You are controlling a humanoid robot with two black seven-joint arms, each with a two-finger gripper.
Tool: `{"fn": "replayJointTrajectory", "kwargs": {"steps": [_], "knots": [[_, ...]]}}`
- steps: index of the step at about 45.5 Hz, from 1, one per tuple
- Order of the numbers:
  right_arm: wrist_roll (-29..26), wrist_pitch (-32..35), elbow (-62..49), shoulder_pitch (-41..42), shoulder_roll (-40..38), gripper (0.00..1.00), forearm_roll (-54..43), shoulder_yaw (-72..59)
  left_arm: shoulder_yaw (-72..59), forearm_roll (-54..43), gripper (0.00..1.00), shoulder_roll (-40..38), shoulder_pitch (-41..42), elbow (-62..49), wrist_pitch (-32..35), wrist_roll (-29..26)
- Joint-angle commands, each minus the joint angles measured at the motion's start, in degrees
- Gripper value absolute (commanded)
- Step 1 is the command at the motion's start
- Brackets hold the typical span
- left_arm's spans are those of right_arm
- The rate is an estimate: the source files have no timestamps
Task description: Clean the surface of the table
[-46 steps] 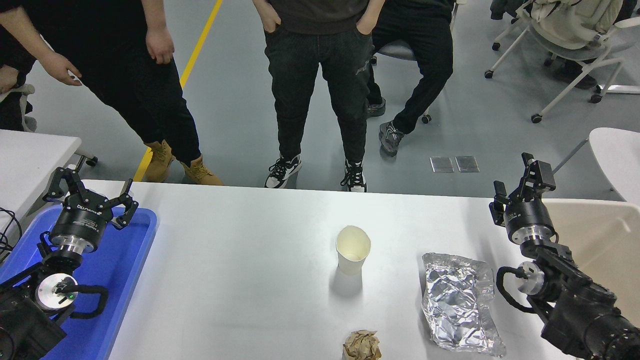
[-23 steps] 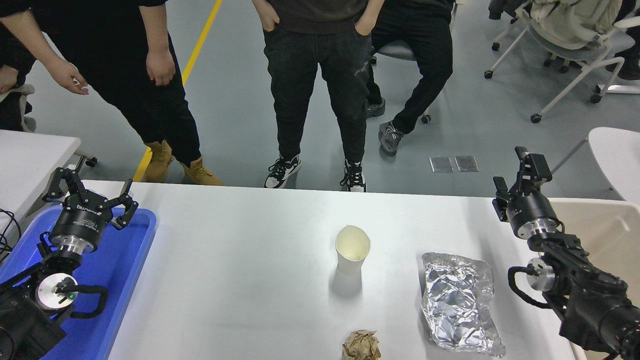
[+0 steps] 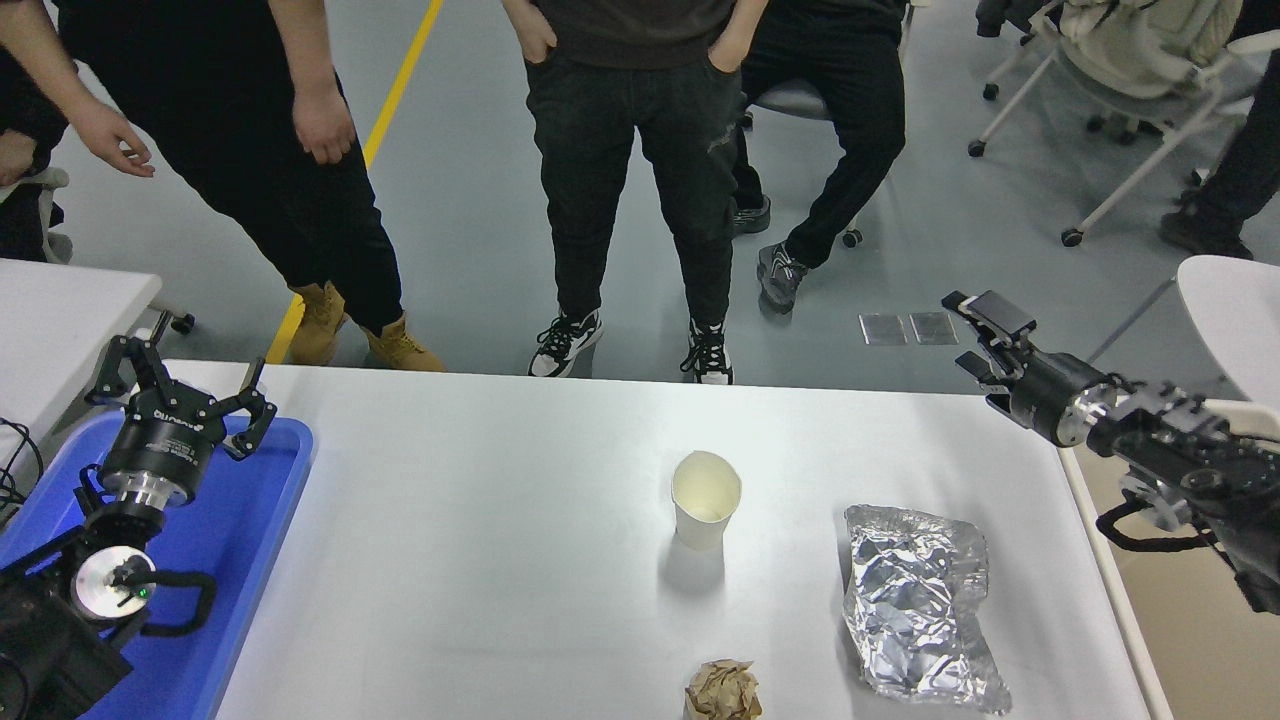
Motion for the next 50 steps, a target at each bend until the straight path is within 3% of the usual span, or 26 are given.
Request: {"fn": "replayJointTrajectory", "kwargs": {"steps": [1,13,33,50], "knots": [[-0.6,2.8,3.0,9.4,-1.1,0.98,-16.3,-6.9,0.0,0.0,1.0,0.0,0.0,0.0,0.0,0.0],[-0.6,3.4,10.8,17.3,4.9,0.98,-33.6,-11.7,0.0,0.0,1.0,0.0,0.0,0.0,0.0,0.0],[-0.7,3.4,10.5,21.5,21.9,0.98,-34.6,-22.3,0.0,0.0,1.0,0.0,0.0,0.0,0.0,0.0],[-1.1,2.5,7.2,19.1,24.3,0.98,-34.1,-21.9,0.0,0.0,1.0,0.0,0.0,0.0,0.0,0.0]]}}
